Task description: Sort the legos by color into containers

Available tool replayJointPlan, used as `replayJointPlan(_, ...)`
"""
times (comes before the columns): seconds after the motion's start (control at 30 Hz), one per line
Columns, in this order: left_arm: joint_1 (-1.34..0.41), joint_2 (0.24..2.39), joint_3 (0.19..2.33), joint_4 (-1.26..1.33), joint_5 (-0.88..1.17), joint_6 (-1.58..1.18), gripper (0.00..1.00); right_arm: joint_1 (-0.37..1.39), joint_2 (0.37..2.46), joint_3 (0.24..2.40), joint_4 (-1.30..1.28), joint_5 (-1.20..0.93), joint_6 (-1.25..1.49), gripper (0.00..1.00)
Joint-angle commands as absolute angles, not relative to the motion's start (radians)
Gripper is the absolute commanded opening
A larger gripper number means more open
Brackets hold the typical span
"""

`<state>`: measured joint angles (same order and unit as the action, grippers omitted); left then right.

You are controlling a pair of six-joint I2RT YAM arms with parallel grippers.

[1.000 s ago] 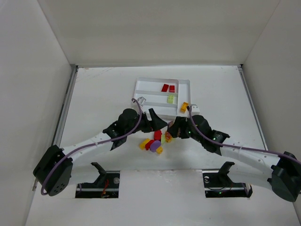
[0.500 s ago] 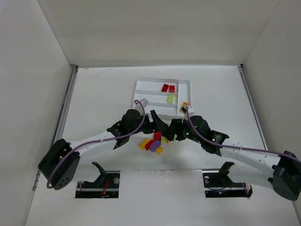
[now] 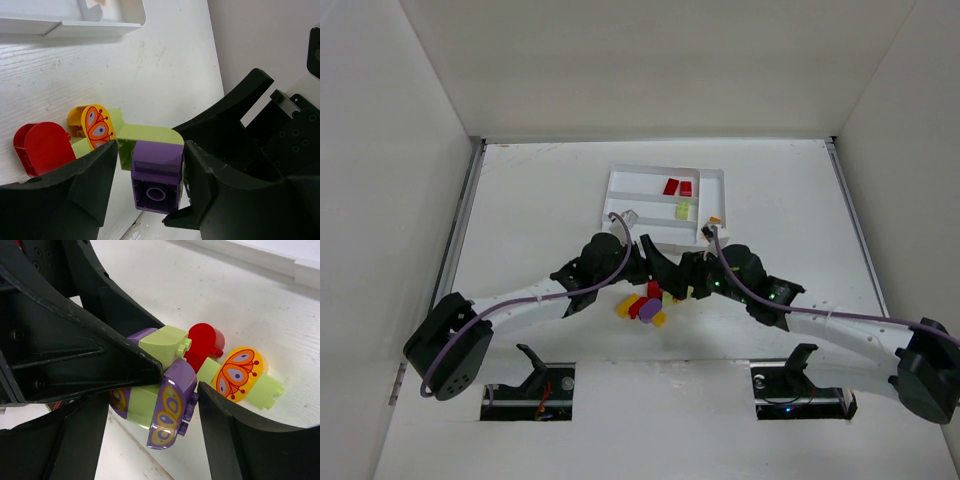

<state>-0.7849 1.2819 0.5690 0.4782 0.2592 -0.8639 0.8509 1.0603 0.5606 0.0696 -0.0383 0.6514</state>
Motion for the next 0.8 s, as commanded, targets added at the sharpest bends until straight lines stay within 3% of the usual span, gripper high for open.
replayJointPlan(0.0,-0.801,1.278,0.569,0.523,0.296,-0.879,0.52,0.843,1.072,0.600,0.173,-0.057,0.655,0.64)
replayJointPlan(0.2,-0.805,1.278,0.571,0.526,0.336,-0.897,0.53,0.820,1.080,0.597,0.193,-0.072,0.660,0.64)
replayJointPlan(0.43,-0.815,1.289,0.566,0.526,0.341,-0.893,0.39,0.783,1.071,0.584,0.224,-0.109,0.680,0.64)
replayJointPlan(0.7,-0.826,1.295,0.578,0.535,0.370,-0.897,0.39,0.769,1.074,0.584,0.248,-0.141,0.698,0.64)
replayJointPlan(0.77,-0.829,1.295,0.577,0.541,0.365,-0.896,0.34,0.769,1.074,0.584,0.253,-0.146,0.701,0.64)
